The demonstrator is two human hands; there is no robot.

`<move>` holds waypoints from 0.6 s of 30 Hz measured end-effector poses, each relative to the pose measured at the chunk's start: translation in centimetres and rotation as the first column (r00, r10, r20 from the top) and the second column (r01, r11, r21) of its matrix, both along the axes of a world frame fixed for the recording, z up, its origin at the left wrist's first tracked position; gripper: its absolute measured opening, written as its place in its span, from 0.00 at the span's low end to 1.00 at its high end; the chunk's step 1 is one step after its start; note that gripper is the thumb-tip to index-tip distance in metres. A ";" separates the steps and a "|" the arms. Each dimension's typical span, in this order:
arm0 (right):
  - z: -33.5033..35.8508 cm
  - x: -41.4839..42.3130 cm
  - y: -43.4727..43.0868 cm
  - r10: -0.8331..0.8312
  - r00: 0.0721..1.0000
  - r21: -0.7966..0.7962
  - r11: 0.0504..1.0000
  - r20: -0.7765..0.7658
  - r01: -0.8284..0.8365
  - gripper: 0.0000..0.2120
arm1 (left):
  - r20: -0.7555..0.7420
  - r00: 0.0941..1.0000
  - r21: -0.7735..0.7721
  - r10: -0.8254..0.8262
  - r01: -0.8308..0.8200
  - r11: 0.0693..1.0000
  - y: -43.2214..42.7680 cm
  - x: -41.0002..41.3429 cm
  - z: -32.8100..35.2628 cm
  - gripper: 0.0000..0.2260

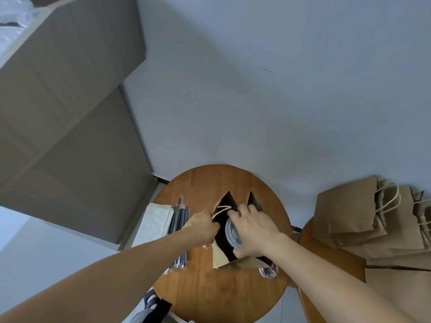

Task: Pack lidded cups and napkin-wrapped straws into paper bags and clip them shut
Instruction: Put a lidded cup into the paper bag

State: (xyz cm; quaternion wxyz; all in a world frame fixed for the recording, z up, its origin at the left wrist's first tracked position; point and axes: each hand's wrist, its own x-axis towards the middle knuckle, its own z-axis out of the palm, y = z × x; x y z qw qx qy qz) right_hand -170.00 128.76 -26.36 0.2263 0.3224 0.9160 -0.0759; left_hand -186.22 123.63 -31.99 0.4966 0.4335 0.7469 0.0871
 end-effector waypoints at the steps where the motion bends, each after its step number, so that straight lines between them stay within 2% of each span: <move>1: -0.7 -0.3 -0.2 0.009 1.000 -0.010 1.000 0.025 -0.008 0.41 | -0.007 1.000 -0.001 -0.004 0.004 1.000 0.0 0.1 0.0 0.07; 4: -2.5 -0.7 -0.3 0.005 0.995 -0.023 1.000 0.104 -0.002 0.40 | -0.027 1.000 -0.001 -0.011 0.011 1.000 -0.2 0.1 0.2 0.08; 9: -5.9 -0.9 0.3 -0.152 0.965 -0.015 0.987 0.213 0.158 0.41 | -0.066 0.998 0.023 -0.023 0.024 0.999 -0.2 0.0 0.2 0.09; 12: -8.3 -1.2 0.0 -0.237 0.942 -0.017 0.969 0.237 0.248 0.40 | -0.080 0.995 0.025 -0.056 0.058 0.998 -0.1 -0.1 0.2 0.10; 15: -10.4 -1.3 0.4 -0.370 0.893 -0.094 0.910 0.256 0.404 0.43 | -0.109 0.991 0.032 -0.082 0.086 0.996 0.0 -0.3 0.1 0.10; 18: -12.2 -1.3 0.8 -0.382 0.889 -0.108 0.902 0.254 0.418 0.44 | -0.124 0.988 0.038 -0.094 0.100 0.994 0.2 -0.3 0.1 0.10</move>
